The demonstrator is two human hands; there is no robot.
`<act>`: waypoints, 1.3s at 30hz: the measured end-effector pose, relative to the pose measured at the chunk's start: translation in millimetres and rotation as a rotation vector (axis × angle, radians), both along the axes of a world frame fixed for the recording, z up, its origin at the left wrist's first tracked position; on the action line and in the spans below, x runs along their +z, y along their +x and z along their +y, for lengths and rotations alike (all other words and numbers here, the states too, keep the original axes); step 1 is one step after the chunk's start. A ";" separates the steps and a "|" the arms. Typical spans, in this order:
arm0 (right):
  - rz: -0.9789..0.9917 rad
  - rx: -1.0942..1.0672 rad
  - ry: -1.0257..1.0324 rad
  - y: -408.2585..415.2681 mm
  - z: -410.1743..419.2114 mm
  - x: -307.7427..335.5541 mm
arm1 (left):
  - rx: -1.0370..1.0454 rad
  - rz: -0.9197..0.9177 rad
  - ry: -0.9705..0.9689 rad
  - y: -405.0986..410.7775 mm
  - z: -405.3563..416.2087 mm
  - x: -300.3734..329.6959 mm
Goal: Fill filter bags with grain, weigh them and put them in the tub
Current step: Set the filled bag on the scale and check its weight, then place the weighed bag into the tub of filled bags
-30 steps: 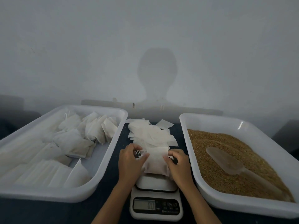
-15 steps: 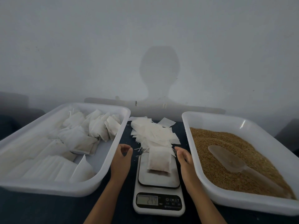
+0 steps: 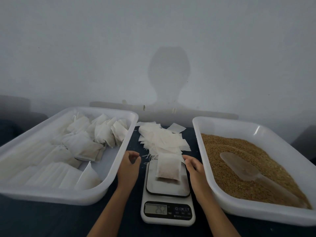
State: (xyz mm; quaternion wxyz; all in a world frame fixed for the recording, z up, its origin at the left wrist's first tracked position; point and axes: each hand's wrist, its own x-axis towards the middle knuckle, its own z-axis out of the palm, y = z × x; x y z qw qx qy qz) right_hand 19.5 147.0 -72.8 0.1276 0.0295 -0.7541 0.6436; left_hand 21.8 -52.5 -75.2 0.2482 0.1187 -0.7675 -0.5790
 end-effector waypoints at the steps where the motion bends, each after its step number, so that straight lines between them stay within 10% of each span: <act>1: -0.001 -0.003 0.006 -0.2 -0.1 -0.1 | 0.000 0.003 -0.001 0.6 0.1 0.4; 18: -0.086 -0.028 0.195 -14.4 -19.0 28.7 | -0.427 -0.310 -0.265 -15.3 34.2 34.5; 39: 0.196 0.258 0.305 -8.8 -186.7 135.7 | -0.043 -0.082 -0.511 47.7 -113.9 149.4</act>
